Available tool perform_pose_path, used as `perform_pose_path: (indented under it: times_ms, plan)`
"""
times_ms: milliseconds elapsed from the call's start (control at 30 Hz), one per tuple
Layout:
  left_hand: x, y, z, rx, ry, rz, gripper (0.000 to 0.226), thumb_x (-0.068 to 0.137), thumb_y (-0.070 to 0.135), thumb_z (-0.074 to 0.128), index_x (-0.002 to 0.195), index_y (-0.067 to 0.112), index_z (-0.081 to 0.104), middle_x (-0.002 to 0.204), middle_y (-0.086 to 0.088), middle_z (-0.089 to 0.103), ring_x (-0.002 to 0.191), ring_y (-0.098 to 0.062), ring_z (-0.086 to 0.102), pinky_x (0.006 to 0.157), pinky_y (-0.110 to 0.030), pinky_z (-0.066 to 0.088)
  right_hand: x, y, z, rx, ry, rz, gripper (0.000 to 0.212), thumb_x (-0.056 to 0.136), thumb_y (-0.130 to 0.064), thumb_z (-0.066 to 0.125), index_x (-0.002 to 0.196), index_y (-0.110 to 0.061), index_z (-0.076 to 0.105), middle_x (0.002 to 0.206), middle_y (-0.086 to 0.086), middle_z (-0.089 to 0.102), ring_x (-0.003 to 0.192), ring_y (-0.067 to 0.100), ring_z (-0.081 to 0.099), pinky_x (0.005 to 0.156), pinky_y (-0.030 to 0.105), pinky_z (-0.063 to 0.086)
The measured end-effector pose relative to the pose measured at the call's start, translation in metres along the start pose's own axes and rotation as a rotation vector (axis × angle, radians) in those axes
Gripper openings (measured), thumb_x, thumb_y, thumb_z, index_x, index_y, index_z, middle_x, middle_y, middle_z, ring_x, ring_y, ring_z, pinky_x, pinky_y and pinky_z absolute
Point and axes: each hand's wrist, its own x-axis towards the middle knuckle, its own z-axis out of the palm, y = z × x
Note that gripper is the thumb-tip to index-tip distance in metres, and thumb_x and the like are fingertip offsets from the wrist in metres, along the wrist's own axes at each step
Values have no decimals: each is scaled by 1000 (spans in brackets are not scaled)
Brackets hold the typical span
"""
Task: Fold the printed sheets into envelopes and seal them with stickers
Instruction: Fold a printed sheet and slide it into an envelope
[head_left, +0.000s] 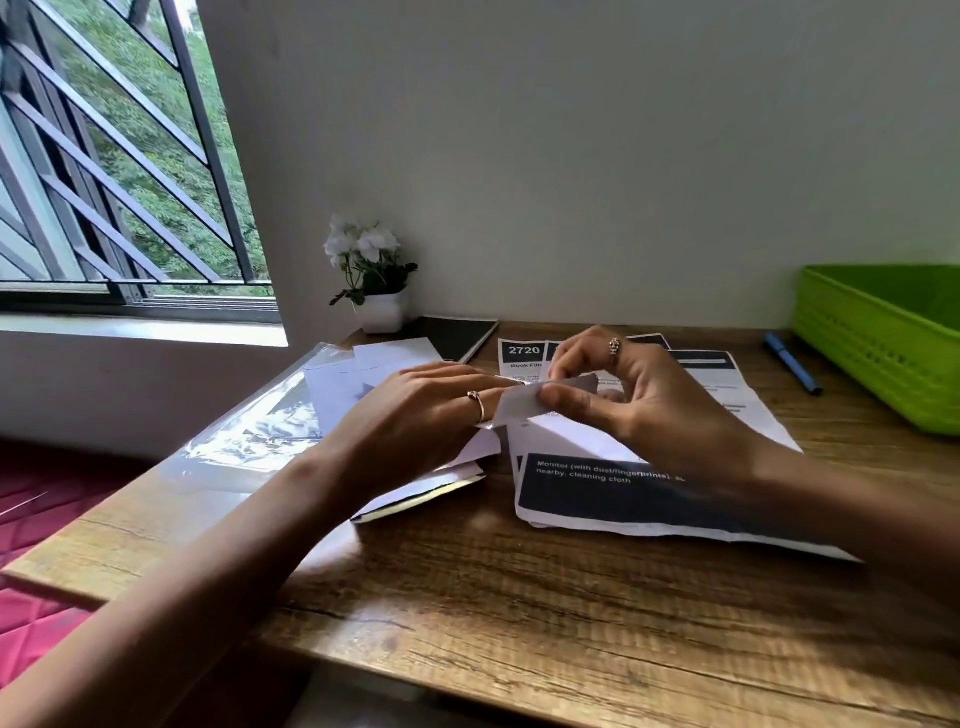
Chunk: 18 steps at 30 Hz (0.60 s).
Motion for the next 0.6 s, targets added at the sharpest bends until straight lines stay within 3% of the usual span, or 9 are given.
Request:
perform_pose_path:
  times_ms: [100,167,300,367,467,533,600]
  plan:
    - [-2,1,-3,13,24,-4,31,83,0,47,107,-1,66,105,-13,70,91,-30,68,74,-41,58,2,0,3,38,24,36,27,73,-38,69,90,-18,61,93,2,63,94,16,60,92,39,50]
    - [-3,3,-3,17,66,-36,30,83,0,57,112,2,64,103,-11,71,90,-27,69,75,-36,57,5,0,5,19,19,31,21,79,-27,71,94,-18,58,93,1,63,90,12,62,89,35,52]
    - [0,8,-3,-114,266,-283,42,84,22,53,125,20,46,97,0,73,83,-12,69,71,-17,50,8,-3,10,-8,35,-11,7,87,-21,64,92,-18,60,88,-4,63,86,7,62,84,28,52]
    - [3,9,-3,-114,321,-291,43,86,23,57,126,22,43,96,1,74,82,-13,70,70,-26,55,10,-7,11,-12,42,-25,13,88,-30,59,89,-18,64,87,-5,66,87,5,62,86,22,48]
    - [10,3,-12,-21,338,-172,35,84,10,66,115,23,55,92,-2,74,76,-17,70,60,-34,56,15,-16,7,-24,27,-60,32,86,-39,54,97,-12,65,95,2,69,92,7,63,83,17,48]
    - [21,-4,-25,19,363,-123,24,86,10,65,108,19,64,88,-6,74,71,-18,69,57,-35,56,21,-23,-1,15,29,-66,34,87,-41,56,103,-11,64,100,4,69,96,11,63,85,20,49]
    - [38,-8,-42,28,429,-122,17,89,17,62,103,11,70,91,-6,73,73,-18,70,64,-33,56,27,-29,-10,105,59,-71,39,84,-49,58,108,-19,61,108,0,67,103,10,62,92,26,50]
